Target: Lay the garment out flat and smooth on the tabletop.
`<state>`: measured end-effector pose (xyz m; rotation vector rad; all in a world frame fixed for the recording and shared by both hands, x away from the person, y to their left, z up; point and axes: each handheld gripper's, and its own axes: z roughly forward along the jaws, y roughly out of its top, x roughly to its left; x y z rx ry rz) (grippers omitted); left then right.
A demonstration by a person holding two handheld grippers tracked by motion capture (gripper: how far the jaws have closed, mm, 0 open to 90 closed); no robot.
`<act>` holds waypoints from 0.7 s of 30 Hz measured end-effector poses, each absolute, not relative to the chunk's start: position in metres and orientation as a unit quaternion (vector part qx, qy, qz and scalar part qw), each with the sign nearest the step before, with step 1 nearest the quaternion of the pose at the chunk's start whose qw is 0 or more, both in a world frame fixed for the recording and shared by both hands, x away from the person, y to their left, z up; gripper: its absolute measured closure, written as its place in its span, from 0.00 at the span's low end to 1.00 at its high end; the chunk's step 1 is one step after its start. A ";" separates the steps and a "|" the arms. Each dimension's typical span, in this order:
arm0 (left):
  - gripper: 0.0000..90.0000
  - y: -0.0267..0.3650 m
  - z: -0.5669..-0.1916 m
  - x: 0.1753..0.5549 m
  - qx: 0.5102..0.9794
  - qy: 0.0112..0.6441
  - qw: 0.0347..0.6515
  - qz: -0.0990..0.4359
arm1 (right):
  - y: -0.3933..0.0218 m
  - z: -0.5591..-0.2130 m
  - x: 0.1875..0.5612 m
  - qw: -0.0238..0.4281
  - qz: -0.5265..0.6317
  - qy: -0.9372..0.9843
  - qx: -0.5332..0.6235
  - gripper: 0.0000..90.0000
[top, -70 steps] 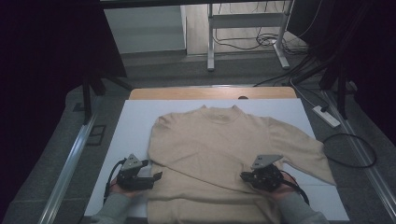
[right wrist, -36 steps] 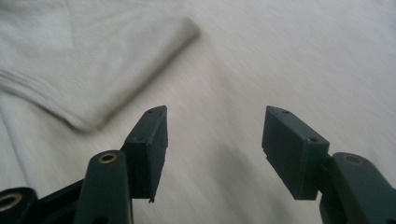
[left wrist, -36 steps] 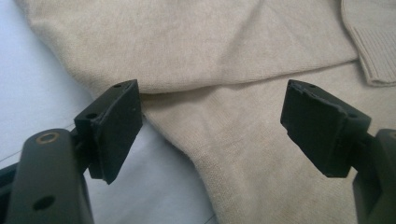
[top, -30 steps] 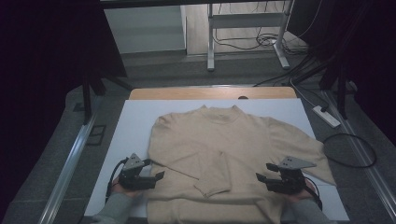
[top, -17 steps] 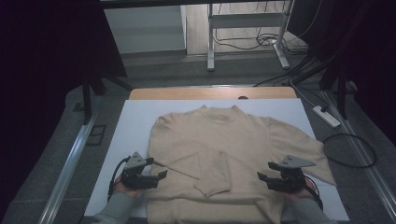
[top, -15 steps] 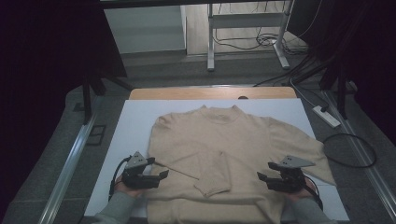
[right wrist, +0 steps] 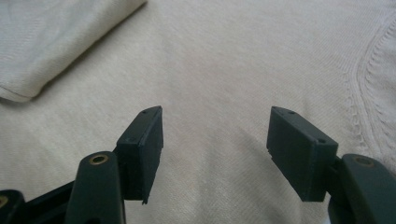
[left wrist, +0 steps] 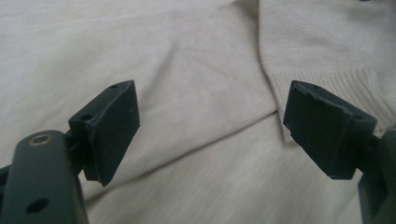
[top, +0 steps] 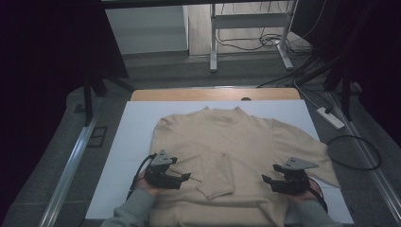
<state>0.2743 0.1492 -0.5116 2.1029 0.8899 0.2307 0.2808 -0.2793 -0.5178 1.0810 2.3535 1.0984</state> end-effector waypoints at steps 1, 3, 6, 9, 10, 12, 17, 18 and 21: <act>0.20 0.145 -0.511 0.276 0.837 0.352 0.410 0.089 | -0.280 -0.518 0.281 0.164 0.384 0.825 0.380 0.40; 0.19 0.137 -0.511 0.280 0.840 0.349 0.407 0.085 | -0.280 -0.518 0.281 0.166 0.386 0.824 0.382 0.40; 0.20 0.125 -0.509 0.285 0.845 0.343 0.404 0.075 | -0.280 -0.518 0.281 0.166 0.385 0.824 0.382 0.40; 0.20 0.111 -0.508 0.290 0.849 0.334 0.404 0.064 | -0.281 -0.518 0.281 0.167 0.382 0.825 0.381 0.39; 0.20 0.106 -0.507 0.292 0.851 0.331 0.403 0.062 | -0.281 -0.518 0.281 0.166 0.382 0.825 0.381 0.39; 0.20 0.095 -0.507 0.295 0.855 0.324 0.401 0.056 | -0.280 -0.518 0.281 0.167 0.381 0.826 0.381 0.39; 0.20 0.073 -0.507 0.305 0.862 0.315 0.396 0.044 | -0.280 -0.519 0.282 0.165 0.378 0.827 0.382 0.39; 0.20 0.069 -0.508 0.308 0.863 0.314 0.394 0.043 | -0.280 -0.519 0.282 0.165 0.377 0.828 0.382 0.38; 0.20 0.057 -0.510 0.314 0.864 0.315 0.390 0.037 | -0.281 -0.520 0.282 0.163 0.376 0.828 0.382 0.38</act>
